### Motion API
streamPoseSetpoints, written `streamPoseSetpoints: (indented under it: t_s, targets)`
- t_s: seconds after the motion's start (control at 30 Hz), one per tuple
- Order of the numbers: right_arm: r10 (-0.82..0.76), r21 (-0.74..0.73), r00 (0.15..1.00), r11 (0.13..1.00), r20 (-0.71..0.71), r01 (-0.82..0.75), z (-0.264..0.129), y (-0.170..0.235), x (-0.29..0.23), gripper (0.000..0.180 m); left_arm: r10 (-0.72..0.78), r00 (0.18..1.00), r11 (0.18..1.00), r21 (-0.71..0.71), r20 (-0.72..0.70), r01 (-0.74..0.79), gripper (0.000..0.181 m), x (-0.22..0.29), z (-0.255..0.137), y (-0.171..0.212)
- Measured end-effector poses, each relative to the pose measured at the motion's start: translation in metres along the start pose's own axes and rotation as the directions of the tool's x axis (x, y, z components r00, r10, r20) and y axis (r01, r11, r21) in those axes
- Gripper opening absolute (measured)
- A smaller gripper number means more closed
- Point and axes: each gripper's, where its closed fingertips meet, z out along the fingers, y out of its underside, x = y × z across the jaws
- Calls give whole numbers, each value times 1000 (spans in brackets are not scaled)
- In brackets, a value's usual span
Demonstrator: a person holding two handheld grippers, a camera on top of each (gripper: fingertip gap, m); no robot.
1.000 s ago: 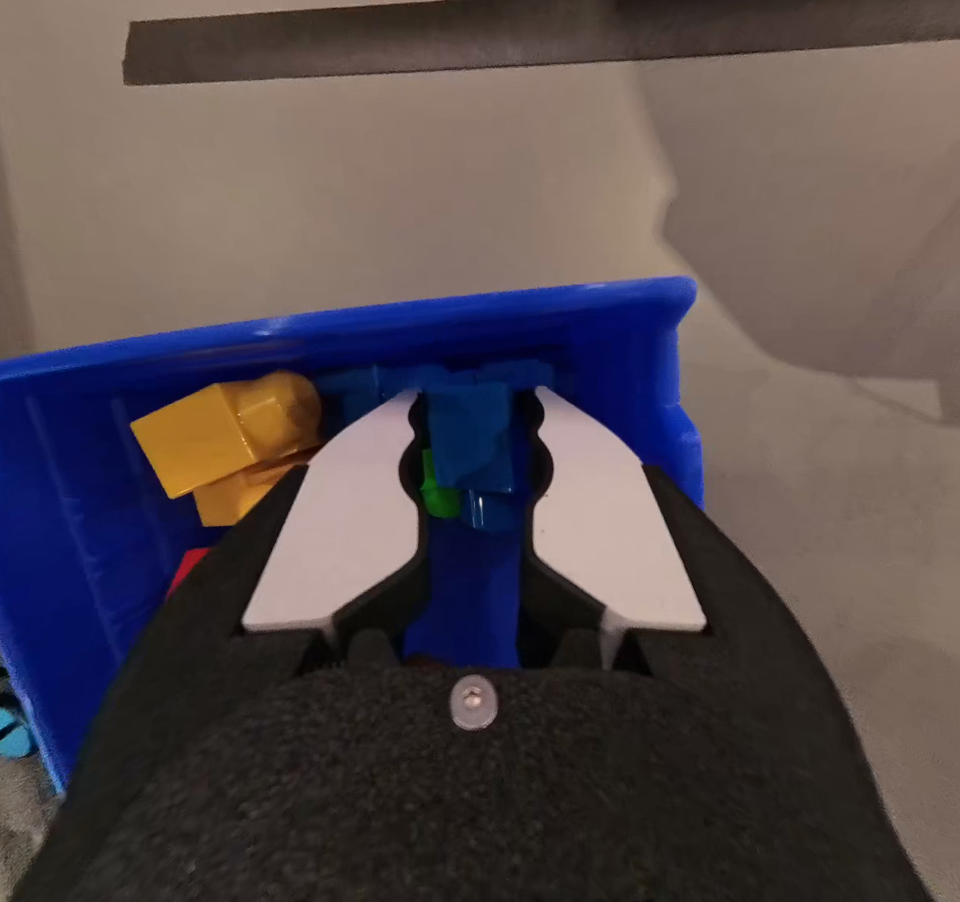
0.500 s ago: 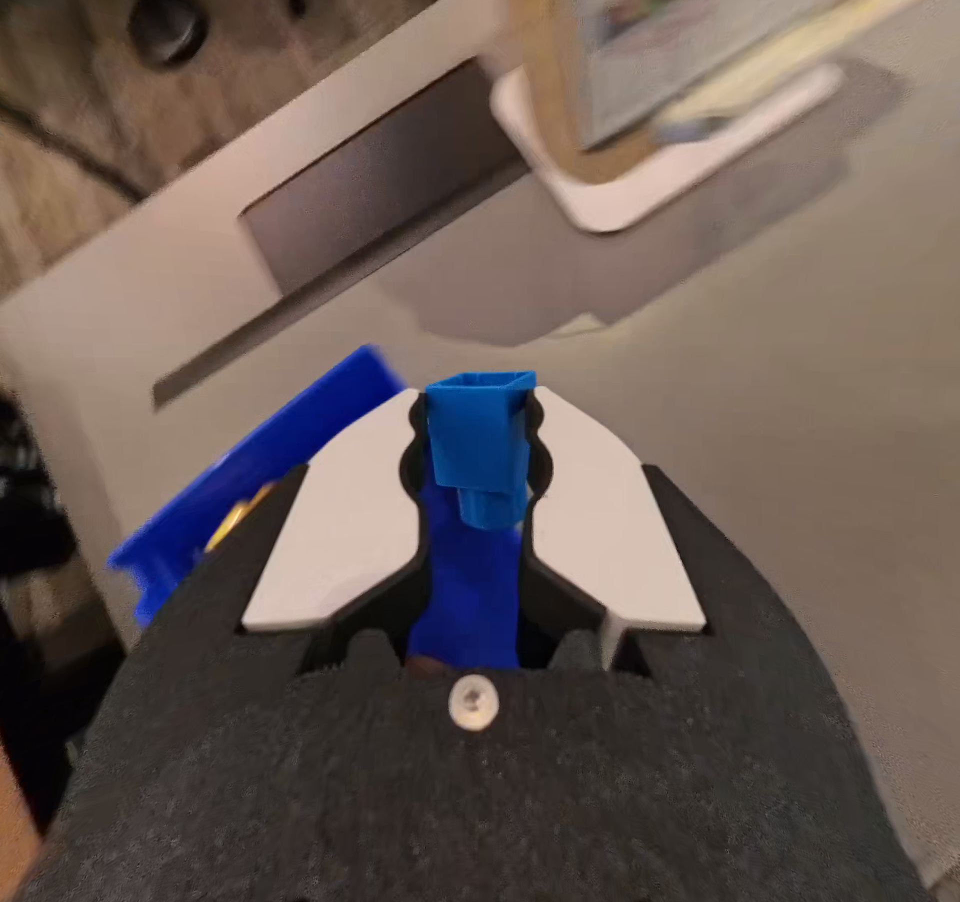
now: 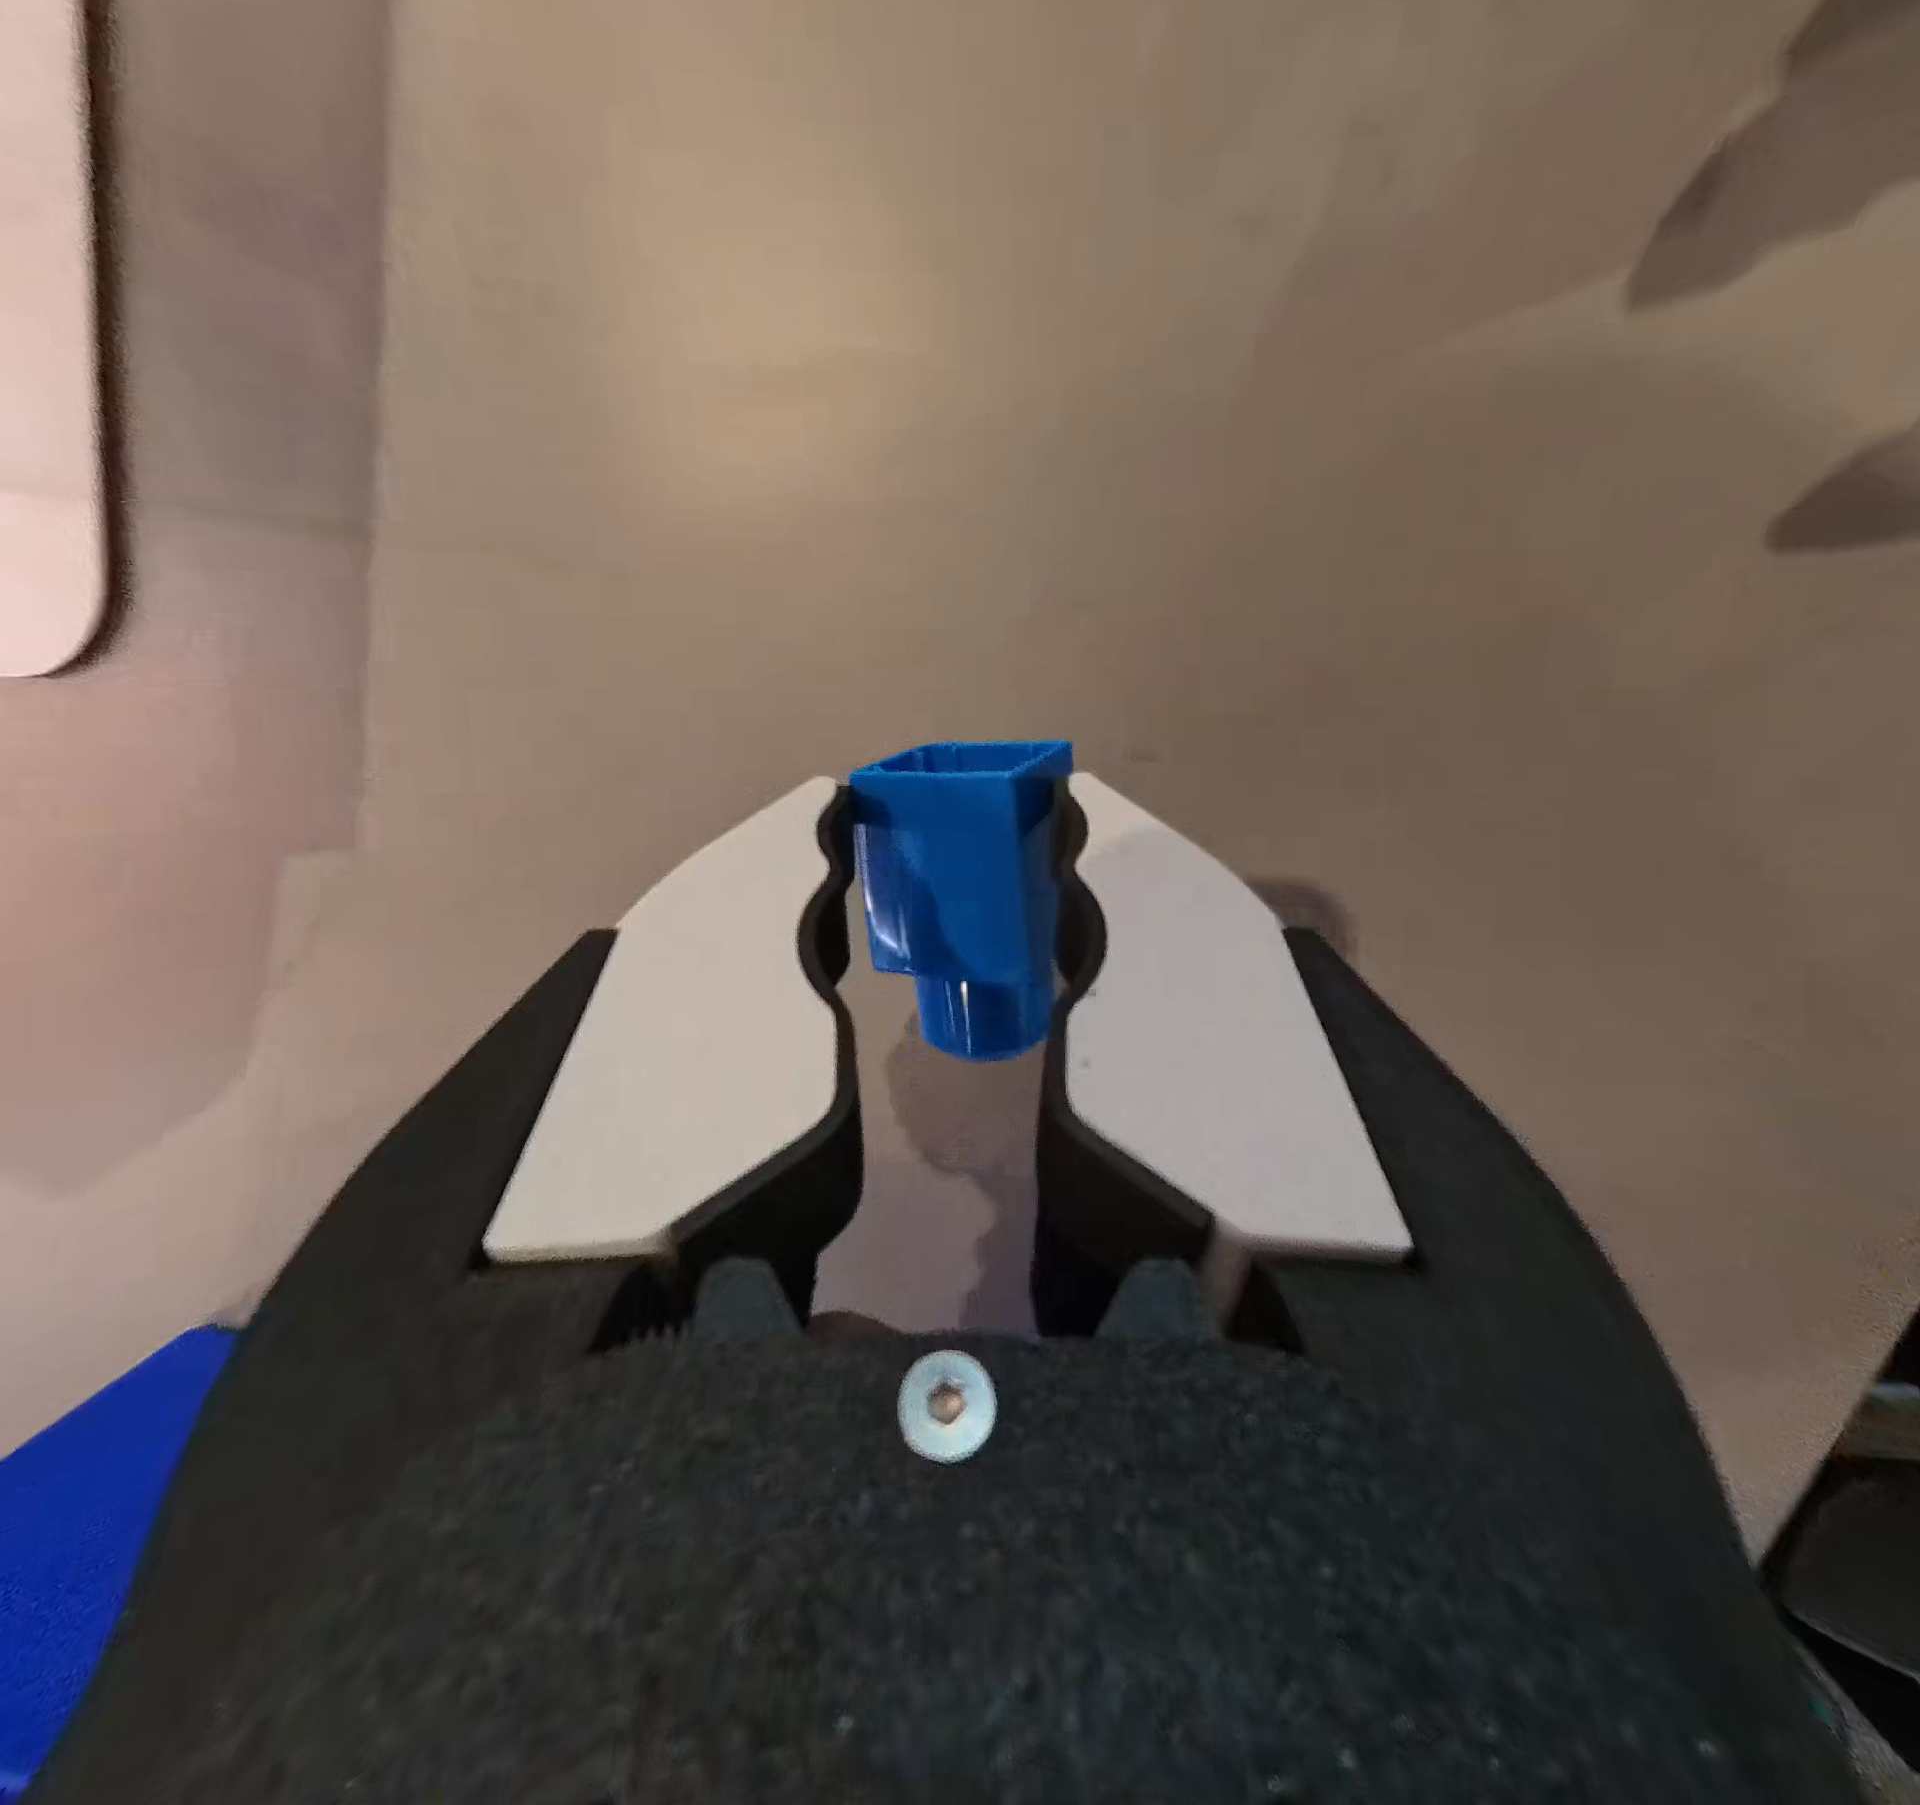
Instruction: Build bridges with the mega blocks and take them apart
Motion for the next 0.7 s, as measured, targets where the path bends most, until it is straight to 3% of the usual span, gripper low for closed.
streamPoseSetpoints:
  t_s: [0.4, 0.5, 0.6, 0.7]
  targets:
    - [-20, -5, 1000, 1000, -1, 20, -3, -1, -4, 50, 8, 1000, 1000, 17, -10, -8, 36, 16, 23, 11]
    - [-24, -12, 1000, 1000, 7, 24, -2, 0, -6, 50, -22, 1000, 999, 42, -10, 23, 53, 18, 20, 14]
    - [-26, -11, 1000, 1000, 16, 27, -3, -1, -9, 50, -110, 994, 983, 152, 10, 107, 59, 19, 0, 18]
    - [-26, -9, 999, 1000, 18, 26, -3, -1, -8, 50, -282, 957, 900, 364, 67, 240, 61, 12, -51, 28]
